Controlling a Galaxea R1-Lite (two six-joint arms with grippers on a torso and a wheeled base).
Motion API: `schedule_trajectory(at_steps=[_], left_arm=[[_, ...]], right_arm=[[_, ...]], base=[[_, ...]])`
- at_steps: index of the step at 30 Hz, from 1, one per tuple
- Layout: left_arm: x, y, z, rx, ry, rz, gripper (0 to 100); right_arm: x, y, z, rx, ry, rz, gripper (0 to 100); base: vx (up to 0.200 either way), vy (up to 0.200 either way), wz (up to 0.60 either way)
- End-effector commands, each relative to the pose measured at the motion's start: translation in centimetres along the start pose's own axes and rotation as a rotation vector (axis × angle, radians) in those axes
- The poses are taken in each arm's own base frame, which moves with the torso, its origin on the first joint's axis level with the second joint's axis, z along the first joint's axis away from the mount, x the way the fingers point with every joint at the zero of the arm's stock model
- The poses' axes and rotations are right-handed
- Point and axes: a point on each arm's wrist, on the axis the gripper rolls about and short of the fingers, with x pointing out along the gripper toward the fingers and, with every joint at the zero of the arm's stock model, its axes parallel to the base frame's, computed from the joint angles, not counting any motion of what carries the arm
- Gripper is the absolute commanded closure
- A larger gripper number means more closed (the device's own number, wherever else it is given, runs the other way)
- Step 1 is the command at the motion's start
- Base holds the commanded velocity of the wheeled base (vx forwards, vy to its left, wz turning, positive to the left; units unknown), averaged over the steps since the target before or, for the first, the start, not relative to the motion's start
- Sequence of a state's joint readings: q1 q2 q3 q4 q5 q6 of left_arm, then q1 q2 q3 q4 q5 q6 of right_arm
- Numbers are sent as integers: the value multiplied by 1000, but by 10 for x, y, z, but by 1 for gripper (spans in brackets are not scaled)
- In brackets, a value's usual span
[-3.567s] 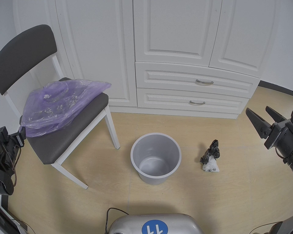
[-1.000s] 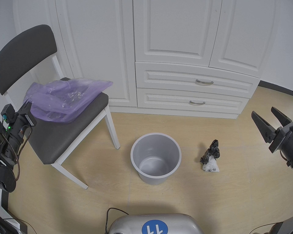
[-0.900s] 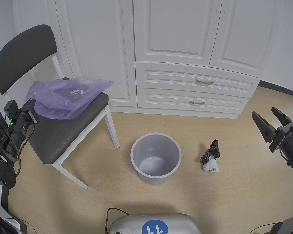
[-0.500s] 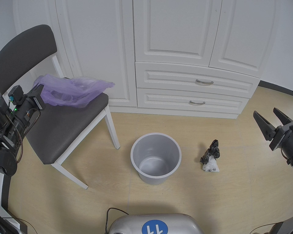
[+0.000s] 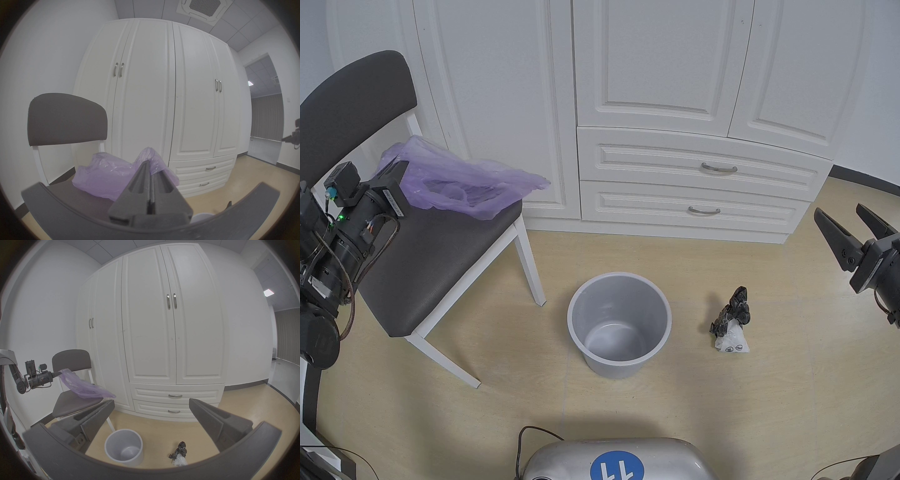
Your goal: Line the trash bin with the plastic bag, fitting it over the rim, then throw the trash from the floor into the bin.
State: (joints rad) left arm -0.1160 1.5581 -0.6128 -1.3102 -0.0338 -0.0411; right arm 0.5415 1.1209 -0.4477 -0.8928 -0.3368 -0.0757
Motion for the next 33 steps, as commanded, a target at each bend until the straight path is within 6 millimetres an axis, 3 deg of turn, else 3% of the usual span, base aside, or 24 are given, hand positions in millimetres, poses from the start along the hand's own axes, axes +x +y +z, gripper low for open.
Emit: schedule_trajectory(at_steps=[1, 15, 20, 24, 33], left_arm=[[-6, -27, 11, -23, -34, -21, 100], [-14, -51, 33, -22, -106, -33, 100], [-14, -74, 29, -62, -82, -19, 100], [-10, -80, 33, -70, -97, -14, 100], [-23, -97, 43, -115, -108, -62, 100]], right_arm=[[-10, 1, 1, -4, -10, 4, 0], [-7, 14, -4, -40, 8, 73, 0], [-11, 11, 0, -35, -6, 55, 0], [-19, 7, 0, -34, -10, 39, 0], [-36, -9, 6, -100, -67, -10, 0]], base=[[0, 0, 0], [0, 0, 0], [0, 0, 0], [0, 0, 0], [0, 0, 0]])
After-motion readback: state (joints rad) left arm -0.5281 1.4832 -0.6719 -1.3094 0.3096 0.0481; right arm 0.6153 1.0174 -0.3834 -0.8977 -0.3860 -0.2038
